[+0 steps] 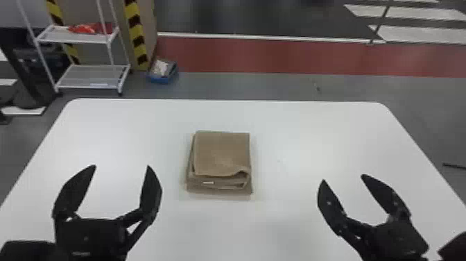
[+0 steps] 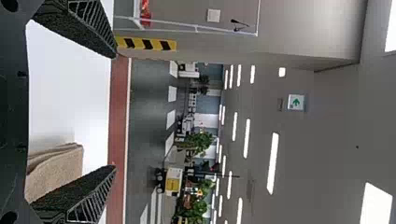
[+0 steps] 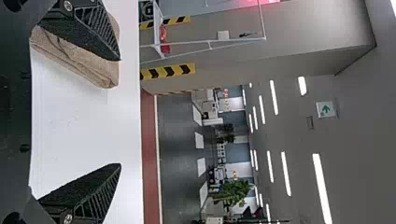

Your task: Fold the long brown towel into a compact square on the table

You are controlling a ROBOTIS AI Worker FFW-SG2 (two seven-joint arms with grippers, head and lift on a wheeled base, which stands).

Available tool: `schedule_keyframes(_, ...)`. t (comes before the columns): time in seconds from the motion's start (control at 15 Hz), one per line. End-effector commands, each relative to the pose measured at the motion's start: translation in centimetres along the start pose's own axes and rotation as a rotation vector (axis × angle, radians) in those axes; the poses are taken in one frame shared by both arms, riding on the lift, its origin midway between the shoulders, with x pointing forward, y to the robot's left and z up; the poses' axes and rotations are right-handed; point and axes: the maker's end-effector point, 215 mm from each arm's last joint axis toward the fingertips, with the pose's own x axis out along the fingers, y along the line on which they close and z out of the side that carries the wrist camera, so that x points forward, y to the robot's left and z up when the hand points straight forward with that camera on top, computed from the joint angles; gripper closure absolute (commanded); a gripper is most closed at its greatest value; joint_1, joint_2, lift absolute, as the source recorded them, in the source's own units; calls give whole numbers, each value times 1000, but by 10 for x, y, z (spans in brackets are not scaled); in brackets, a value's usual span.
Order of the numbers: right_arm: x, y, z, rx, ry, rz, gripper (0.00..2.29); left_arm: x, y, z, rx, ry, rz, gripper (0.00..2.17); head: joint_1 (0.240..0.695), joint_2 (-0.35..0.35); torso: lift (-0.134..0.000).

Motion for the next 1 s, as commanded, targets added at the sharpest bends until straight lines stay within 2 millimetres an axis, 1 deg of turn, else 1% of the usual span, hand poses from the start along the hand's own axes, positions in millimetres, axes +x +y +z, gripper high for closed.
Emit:
schedule_keyframes(0.0,-2,-2,0,9,0,-4,76,-1,6,1,17,5,16,26,695,-64,-115)
schedule_keyframes(0.73,-3,-4,-2,23,1,-8,76,-4,12,2,19,-1,32,26,695,-52,-115)
schedule_keyframes(0.93,-4,-4,-3,20,3,-5,76,-6,17,4,24,-6,44,26,695,-50,-115)
